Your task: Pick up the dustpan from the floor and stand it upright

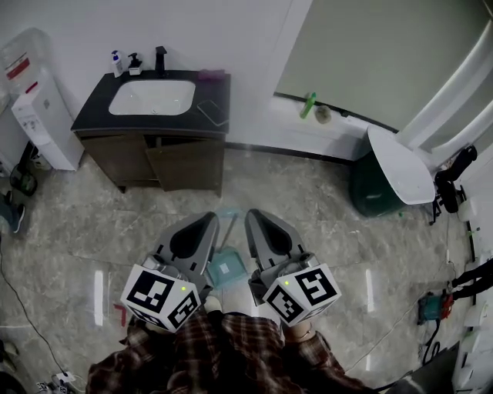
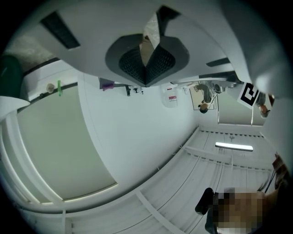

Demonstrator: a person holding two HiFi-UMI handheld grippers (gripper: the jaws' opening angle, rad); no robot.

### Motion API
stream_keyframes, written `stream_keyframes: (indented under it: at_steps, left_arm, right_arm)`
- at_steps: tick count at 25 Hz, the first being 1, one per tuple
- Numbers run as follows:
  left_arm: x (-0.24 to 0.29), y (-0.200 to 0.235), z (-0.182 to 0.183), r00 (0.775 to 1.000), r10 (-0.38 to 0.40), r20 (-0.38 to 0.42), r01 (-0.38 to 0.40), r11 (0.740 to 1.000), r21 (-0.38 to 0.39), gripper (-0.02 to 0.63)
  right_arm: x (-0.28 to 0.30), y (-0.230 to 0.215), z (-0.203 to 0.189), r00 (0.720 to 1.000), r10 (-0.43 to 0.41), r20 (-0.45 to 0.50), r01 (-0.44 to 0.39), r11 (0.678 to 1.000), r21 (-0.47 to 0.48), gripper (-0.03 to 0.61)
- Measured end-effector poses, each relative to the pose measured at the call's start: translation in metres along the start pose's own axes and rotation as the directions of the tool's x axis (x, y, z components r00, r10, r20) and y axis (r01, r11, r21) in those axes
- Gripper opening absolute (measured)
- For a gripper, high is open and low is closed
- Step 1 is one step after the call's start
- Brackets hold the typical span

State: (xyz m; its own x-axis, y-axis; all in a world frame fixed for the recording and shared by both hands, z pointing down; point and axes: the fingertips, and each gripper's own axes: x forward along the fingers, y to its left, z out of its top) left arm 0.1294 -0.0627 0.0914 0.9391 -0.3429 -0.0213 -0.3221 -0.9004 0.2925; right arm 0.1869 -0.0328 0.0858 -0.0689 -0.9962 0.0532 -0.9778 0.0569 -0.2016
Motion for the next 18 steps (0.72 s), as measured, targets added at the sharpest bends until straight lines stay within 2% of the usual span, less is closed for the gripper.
stream_keyframes:
  at_steps: [18]
  left_arm:
    - [-0.015, -0.004, -0.002, 1.000, 0.007, -0.009, -0.007, 1.000, 0.010, 0.009]
  right_arm:
    - [-0.006, 0.015, -0.003, 0.999, 0.035, -0.012, -0.035, 0.999, -0.002, 0.011]
